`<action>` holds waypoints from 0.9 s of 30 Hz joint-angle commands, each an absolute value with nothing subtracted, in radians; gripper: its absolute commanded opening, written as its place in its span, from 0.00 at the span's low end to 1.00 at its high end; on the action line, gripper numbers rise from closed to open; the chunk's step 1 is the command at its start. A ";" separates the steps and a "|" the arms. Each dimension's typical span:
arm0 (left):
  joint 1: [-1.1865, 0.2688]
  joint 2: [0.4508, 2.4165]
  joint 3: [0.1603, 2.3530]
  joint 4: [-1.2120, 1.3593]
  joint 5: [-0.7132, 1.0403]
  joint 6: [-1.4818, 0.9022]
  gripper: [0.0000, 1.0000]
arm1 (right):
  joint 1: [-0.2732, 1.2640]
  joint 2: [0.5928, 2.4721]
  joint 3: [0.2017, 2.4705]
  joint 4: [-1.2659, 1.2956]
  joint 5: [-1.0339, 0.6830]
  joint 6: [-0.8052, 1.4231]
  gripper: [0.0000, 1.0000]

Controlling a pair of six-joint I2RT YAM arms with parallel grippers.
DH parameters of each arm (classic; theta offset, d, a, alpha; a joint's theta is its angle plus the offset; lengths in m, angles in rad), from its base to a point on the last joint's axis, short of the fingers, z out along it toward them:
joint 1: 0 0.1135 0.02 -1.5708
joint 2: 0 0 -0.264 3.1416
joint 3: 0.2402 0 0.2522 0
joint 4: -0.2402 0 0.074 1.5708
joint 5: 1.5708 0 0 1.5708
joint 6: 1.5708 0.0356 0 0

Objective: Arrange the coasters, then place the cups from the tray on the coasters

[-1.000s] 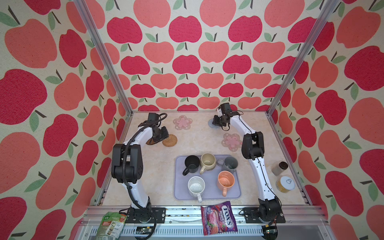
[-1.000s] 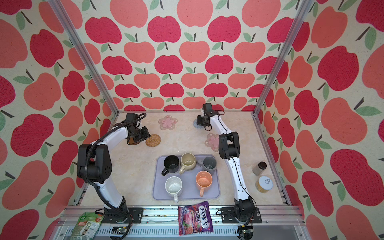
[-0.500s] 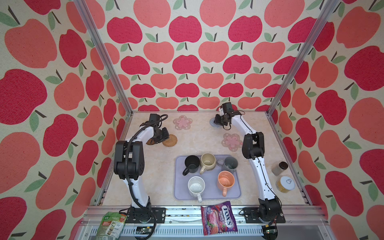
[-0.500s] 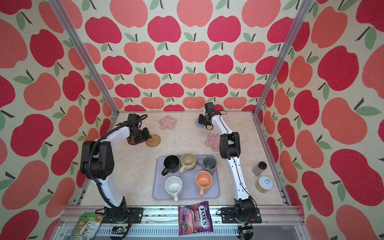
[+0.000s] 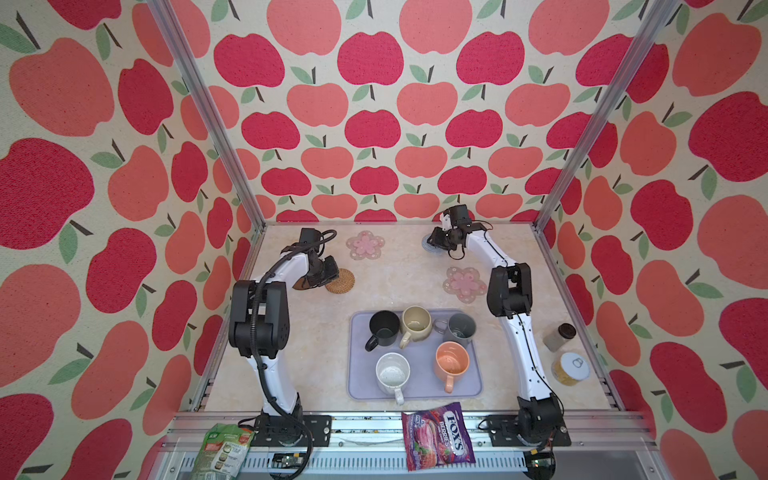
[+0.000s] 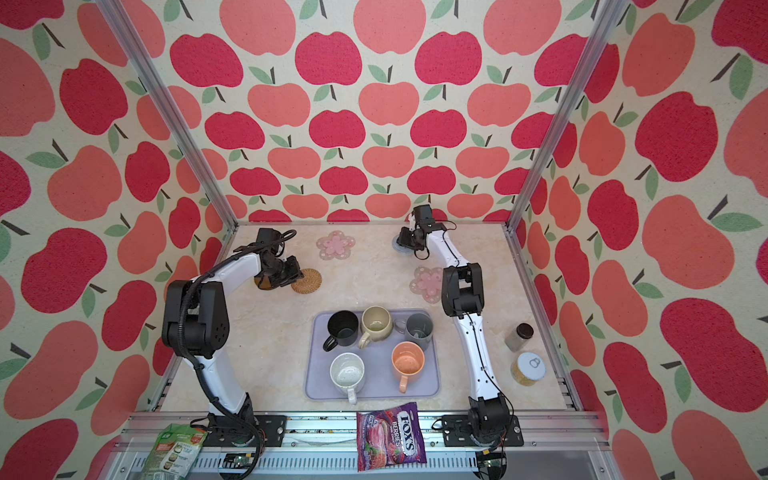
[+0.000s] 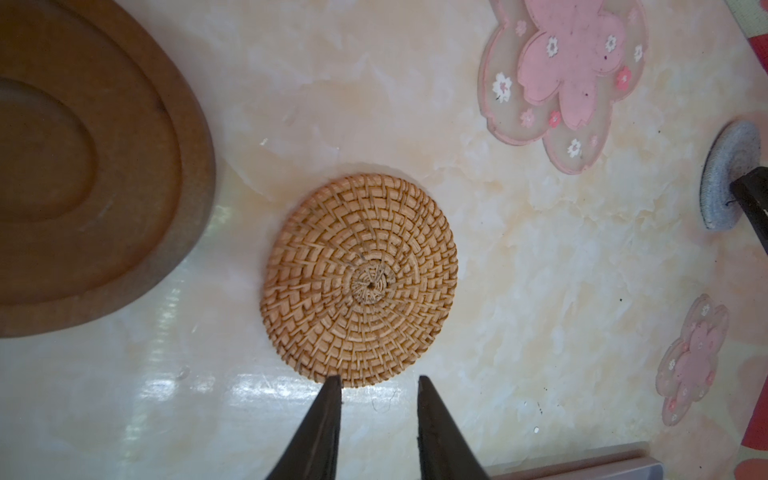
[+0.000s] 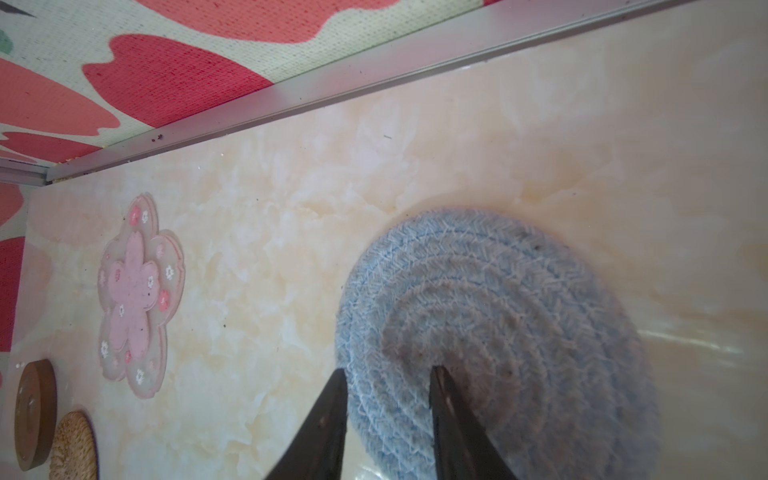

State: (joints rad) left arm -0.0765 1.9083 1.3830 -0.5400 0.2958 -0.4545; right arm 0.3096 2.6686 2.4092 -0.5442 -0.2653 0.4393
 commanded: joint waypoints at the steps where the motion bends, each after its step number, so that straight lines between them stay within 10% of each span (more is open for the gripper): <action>1: -0.083 1.896 1.405 -0.542 0.305 -0.462 0.33 | 0.331 2.583 2.365 -0.538 -0.280 0.402 0.38; 27: -0.012 1.897 1.393 -0.564 0.287 -0.432 0.40 | 0.396 2.067 1.675 -0.385 -0.222 0.418 0.52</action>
State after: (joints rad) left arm -0.0208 1.8599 1.3678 -0.5415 0.2775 -0.4526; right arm 0.3855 2.1384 1.7542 -0.4118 -0.2333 0.4099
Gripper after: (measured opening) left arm 0.394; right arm 0.520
